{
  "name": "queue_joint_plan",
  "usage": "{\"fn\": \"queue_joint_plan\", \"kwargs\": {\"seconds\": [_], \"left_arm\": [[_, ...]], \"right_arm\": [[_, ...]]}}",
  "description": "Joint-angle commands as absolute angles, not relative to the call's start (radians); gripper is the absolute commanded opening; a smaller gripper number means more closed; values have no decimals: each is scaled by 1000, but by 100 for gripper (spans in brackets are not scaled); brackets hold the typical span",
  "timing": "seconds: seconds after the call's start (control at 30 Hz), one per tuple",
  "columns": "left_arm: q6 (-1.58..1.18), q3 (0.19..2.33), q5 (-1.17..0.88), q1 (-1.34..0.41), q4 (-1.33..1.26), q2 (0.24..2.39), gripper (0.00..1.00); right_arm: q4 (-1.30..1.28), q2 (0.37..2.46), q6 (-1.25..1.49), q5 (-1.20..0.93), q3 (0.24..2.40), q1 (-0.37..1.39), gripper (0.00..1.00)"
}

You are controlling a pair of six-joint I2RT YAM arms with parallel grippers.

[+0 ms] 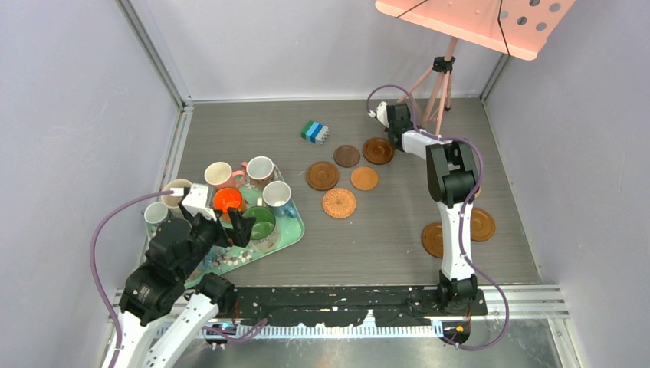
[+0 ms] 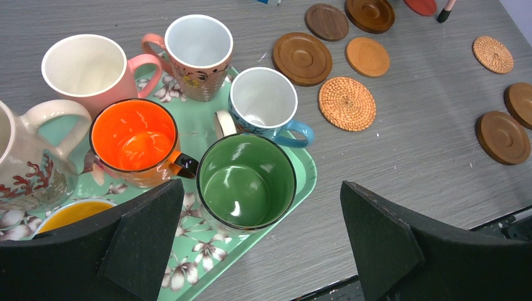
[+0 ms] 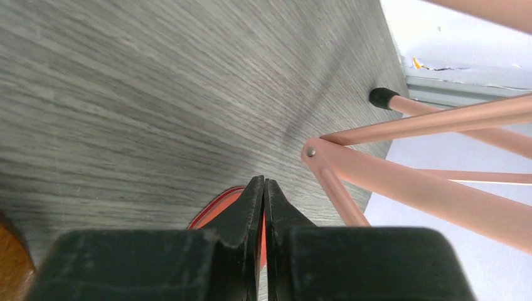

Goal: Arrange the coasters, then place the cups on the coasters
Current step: Move the coaster to the center of the board.

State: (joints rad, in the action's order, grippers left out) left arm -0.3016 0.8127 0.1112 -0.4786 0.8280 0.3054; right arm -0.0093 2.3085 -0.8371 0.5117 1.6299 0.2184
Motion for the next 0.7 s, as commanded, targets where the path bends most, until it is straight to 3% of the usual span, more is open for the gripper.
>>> {"fn": "queue_joint_plan", "kwargs": {"seconds": [0.0,0.4,0.67], "left_arm": [[-281,812,101,-482,792,309,99],[-281,811,109,-482,790,295,99],[-279,810,112,-480,788,271,99]], "right_arm": [[-52,2296,-862,471,1650,218,9],[-132,2216,-826,467,1554,227,9],[-345,2036,-562,294,1427,263,10]]}}
